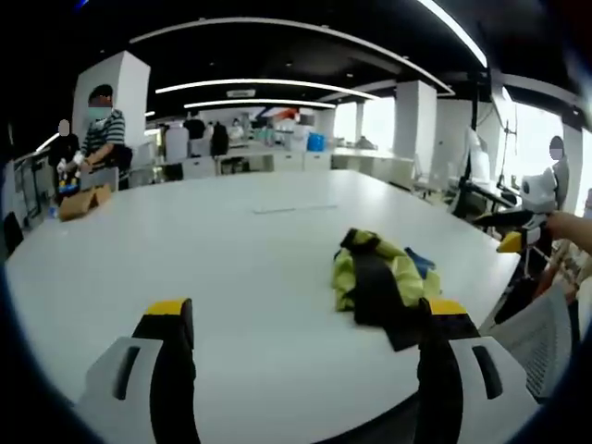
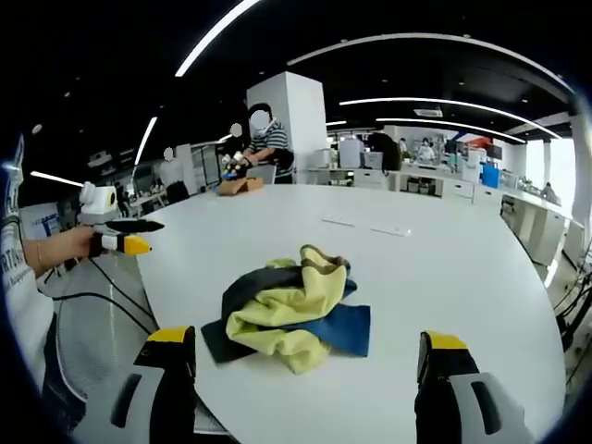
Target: Fold the garment on the visible template until the final outline fits inside the template.
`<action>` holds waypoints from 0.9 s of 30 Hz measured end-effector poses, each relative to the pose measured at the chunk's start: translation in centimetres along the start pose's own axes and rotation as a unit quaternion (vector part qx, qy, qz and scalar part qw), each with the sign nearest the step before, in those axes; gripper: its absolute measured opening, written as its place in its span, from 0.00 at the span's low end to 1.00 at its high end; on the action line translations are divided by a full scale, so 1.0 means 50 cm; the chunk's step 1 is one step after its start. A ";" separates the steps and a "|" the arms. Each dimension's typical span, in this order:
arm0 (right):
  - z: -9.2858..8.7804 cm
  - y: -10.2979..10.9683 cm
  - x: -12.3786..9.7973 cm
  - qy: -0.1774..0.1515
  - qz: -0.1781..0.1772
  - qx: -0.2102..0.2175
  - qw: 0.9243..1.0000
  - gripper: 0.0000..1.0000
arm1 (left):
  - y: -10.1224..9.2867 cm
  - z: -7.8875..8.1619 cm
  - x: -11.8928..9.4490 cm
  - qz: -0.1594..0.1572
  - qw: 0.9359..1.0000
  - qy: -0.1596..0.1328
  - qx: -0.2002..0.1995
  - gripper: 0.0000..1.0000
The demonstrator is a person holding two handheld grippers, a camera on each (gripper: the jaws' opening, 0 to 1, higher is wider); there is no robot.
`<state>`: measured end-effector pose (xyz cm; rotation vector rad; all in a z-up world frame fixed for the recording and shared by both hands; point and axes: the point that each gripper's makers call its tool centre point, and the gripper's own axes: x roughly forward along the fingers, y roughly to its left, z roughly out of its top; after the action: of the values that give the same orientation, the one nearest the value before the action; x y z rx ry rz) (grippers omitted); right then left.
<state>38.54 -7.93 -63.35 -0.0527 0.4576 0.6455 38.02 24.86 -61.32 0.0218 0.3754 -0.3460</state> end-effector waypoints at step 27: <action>-0.001 0.005 0.008 0.002 0.008 -0.003 1.000 0.99 | -0.010 -0.007 0.004 -0.014 1.000 0.011 0.015 0.96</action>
<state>38.66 -7.51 -63.54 -0.0551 0.4609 0.6633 37.89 24.37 -61.71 0.0505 0.3928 -0.3790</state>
